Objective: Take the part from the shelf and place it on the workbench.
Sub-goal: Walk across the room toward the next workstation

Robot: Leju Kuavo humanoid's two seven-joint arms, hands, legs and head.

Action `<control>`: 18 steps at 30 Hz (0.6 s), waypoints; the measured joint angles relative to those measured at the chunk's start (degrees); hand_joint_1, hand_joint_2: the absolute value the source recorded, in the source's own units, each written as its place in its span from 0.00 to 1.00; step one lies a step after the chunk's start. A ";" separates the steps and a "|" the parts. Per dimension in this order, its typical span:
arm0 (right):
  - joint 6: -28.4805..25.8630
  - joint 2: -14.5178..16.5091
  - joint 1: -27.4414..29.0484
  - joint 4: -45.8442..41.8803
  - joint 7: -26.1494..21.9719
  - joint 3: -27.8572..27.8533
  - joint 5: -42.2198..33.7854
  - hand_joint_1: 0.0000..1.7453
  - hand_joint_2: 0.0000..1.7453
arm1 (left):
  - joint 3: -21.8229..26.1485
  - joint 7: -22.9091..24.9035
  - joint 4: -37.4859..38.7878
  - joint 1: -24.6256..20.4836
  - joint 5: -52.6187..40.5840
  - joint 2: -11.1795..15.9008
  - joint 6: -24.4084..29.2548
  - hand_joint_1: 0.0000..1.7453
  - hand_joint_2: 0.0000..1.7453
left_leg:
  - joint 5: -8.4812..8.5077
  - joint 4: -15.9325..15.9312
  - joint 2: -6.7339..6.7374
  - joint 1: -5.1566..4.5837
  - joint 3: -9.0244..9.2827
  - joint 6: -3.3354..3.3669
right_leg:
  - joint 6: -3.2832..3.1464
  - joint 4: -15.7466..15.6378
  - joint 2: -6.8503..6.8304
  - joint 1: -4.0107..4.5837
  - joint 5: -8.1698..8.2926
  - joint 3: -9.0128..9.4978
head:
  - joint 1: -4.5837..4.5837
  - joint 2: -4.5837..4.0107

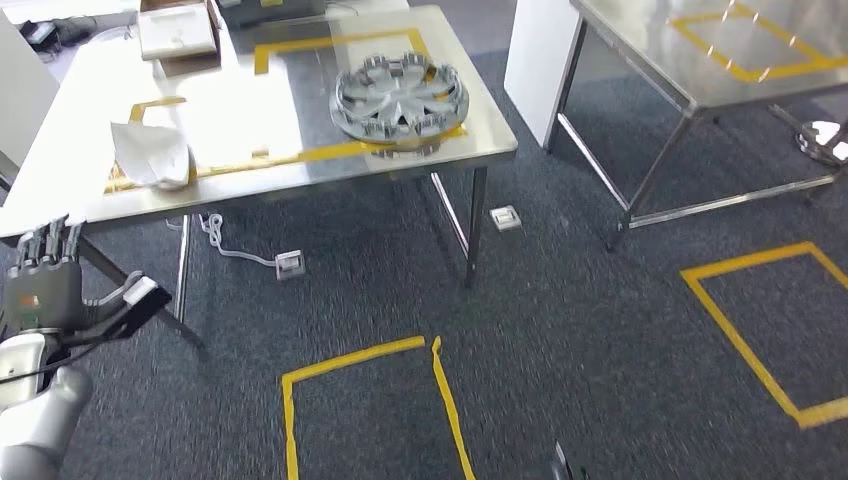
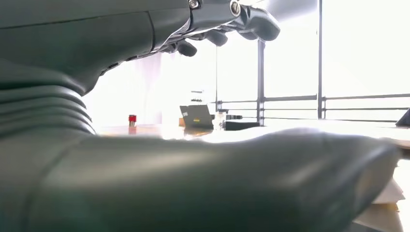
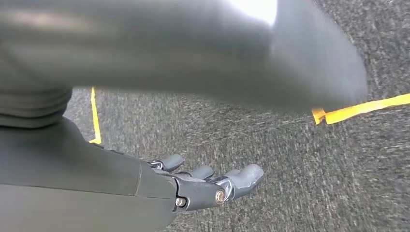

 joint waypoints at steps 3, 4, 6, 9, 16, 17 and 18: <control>0.07 0.00 0.09 0.00 0.16 -0.39 -0.09 0.00 1.00 | -0.02 1.14 0.84 -0.33 -0.43 -0.15 -1.51 0.00 1.00 | 0.68 -0.68 0.01 -0.21 -0.45 0.96 | -0.75 -0.68 0.02 -0.03 0.54 -0.15 | 0.15 0.00; 0.07 0.01 0.10 0.00 0.30 -0.47 -0.07 0.00 1.00 | -0.04 1.81 1.12 -0.44 -0.59 -0.21 -2.07 0.00 1.00 | 0.94 -0.79 0.01 -0.25 -0.58 1.18 | -1.55 -0.89 0.03 -0.01 0.72 -0.26 | 0.16 0.00; 0.01 0.02 0.10 0.00 0.62 -0.60 0.09 0.00 1.00 | -0.10 3.40 1.66 -0.57 -0.95 -0.28 -3.06 0.00 1.00 | 1.35 -0.71 0.00 -0.41 -1.01 1.60 | -2.20 -1.32 0.04 -0.02 1.70 -0.45 | 0.21 0.00; -0.08 0.01 0.11 0.00 0.64 -0.67 0.25 0.00 0.25 | -0.16 4.67 2.38 -0.54 -1.21 -0.44 -3.75 0.00 1.00 | 1.73 -0.56 0.02 -0.49 -1.59 1.99 | -0.86 -1.90 0.05 -0.12 2.70 -0.60 | 0.22 0.00; -0.05 0.00 0.09 0.00 0.03 -0.74 0.32 0.00 0.00 | -0.74 4.40 3.27 -0.18 -1.21 -0.63 -5.33 0.00 0.00 | 1.87 -0.39 0.04 -0.56 -2.01 2.15 | 0.05 -2.17 0.08 -0.19 3.10 -0.79 | 0.21 0.00; -0.08 0.00 0.09 0.00 0.08 -0.74 0.41 0.00 0.00 | -0.81 4.46 3.37 -0.02 -1.12 -0.66 -5.49 0.00 0.00 | 1.86 -0.39 0.04 -0.56 -2.02 2.14 | 0.19 -2.17 0.08 -0.20 3.08 -0.80 | 0.21 0.00; -0.11 0.00 0.09 0.00 0.13 -0.74 0.50 0.00 0.00 | -0.87 4.54 3.44 0.20 -0.96 -0.69 -5.46 0.00 0.00 | 1.85 -0.39 0.04 -0.57 -2.03 2.14 | 0.33 -2.17 0.07 -0.21 3.06 -0.81 | 0.21 0.00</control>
